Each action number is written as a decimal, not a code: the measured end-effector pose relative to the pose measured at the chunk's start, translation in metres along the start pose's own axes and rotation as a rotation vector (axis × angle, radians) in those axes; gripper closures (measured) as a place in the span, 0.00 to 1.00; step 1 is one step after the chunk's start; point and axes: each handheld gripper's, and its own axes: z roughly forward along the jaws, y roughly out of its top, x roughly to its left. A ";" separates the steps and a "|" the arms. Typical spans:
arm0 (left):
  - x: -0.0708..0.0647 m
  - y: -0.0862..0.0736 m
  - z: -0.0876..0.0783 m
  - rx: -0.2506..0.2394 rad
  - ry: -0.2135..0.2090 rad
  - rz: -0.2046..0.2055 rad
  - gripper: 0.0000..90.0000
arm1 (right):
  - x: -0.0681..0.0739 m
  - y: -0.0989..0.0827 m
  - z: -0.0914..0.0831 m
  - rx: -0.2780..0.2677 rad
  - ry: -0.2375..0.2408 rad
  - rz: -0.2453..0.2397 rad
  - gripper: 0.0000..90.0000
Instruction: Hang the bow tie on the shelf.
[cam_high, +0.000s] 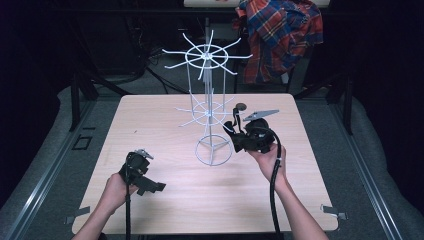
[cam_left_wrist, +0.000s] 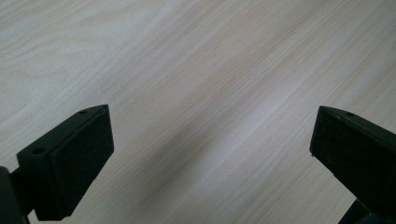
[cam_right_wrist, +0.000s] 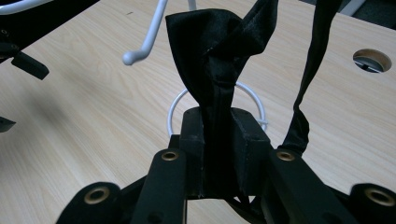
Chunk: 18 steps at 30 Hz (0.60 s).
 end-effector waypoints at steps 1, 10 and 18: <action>0.000 0.000 0.000 0.000 0.000 0.000 0.00 | 0.000 0.000 0.000 0.000 0.003 -0.001 0.84; 0.000 0.000 0.000 0.000 0.000 0.003 0.00 | 0.006 0.004 0.004 0.003 0.010 -0.042 0.84; 0.000 0.000 0.000 0.000 -0.001 0.004 0.00 | 0.007 0.002 0.010 0.025 0.023 -0.051 0.84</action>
